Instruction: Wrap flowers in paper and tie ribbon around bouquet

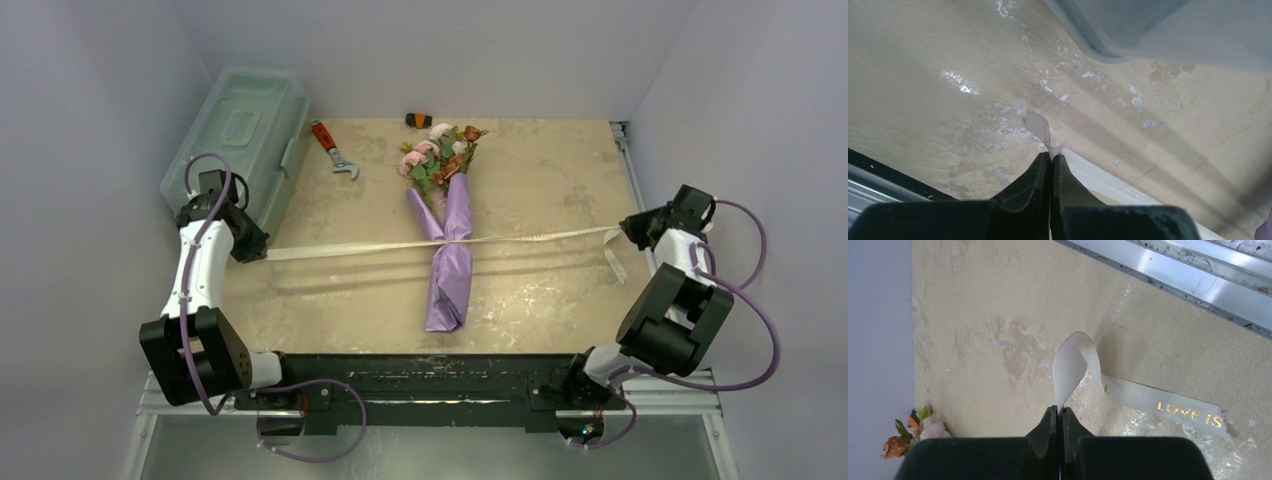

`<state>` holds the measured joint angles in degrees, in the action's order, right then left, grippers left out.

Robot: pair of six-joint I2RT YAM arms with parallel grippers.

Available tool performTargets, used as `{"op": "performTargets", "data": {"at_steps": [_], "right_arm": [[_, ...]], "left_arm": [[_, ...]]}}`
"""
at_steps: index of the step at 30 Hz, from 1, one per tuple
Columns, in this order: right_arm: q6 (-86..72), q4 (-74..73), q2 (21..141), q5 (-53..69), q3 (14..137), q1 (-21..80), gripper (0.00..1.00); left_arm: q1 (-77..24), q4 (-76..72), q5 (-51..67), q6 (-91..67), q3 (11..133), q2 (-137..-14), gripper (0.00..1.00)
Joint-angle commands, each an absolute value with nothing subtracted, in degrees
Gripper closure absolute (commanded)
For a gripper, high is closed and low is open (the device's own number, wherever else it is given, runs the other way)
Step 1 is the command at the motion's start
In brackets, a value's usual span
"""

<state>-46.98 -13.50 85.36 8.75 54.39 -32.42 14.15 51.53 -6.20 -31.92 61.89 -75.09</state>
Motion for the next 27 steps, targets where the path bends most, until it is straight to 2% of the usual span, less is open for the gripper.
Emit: {"op": "performTargets", "data": {"at_steps": [1,6,11,15,19,21,22,24,26,27], "right_arm": [[-49.7,-7.1,85.3,1.2,55.8,-37.8,1.0],[-50.4,-6.7,86.2,1.9,56.3,-38.5,1.0],[-48.1,-5.0,87.0,3.0,54.7,-35.8,1.0],[-45.8,-2.6,84.7,0.3,49.8,-28.6,1.0],[-43.9,-2.5,83.2,0.2,46.2,-27.0,1.0],[-42.0,-3.9,82.7,-0.8,46.3,-26.3,0.88],[-41.1,-4.8,82.4,-1.3,46.4,-25.6,0.77],[-39.8,-7.0,81.4,-3.2,47.2,-23.0,0.42],[-37.9,-9.1,80.5,-5.3,48.5,-20.2,0.25],[-37.0,-9.9,80.3,-5.9,49.1,-18.7,0.2]], "left_arm": [[19.9,50.0,-19.4,-32.1,64.1,-77.0,1.0],[22.7,50.0,-18.2,-33.9,64.5,-79.1,1.0],[22.6,43.7,-7.7,-33.2,59.0,-78.1,1.0],[18.8,39.8,-2.7,-32.5,53.8,-77.7,1.0],[14.3,39.7,-3.2,-31.7,52.0,-77.9,0.99],[12.8,39.7,-3.4,-31.6,51.5,-77.4,0.95],[12.3,39.6,-3.2,-31.5,51.2,-77.2,0.91],[11.7,39.7,-3.0,-31.1,50.9,-76.7,0.85],[11.6,40.2,-3.3,-30.5,51.2,-76.0,0.76],[11.6,40.4,-3.6,-30.2,51.5,-75.5,0.71]]}}
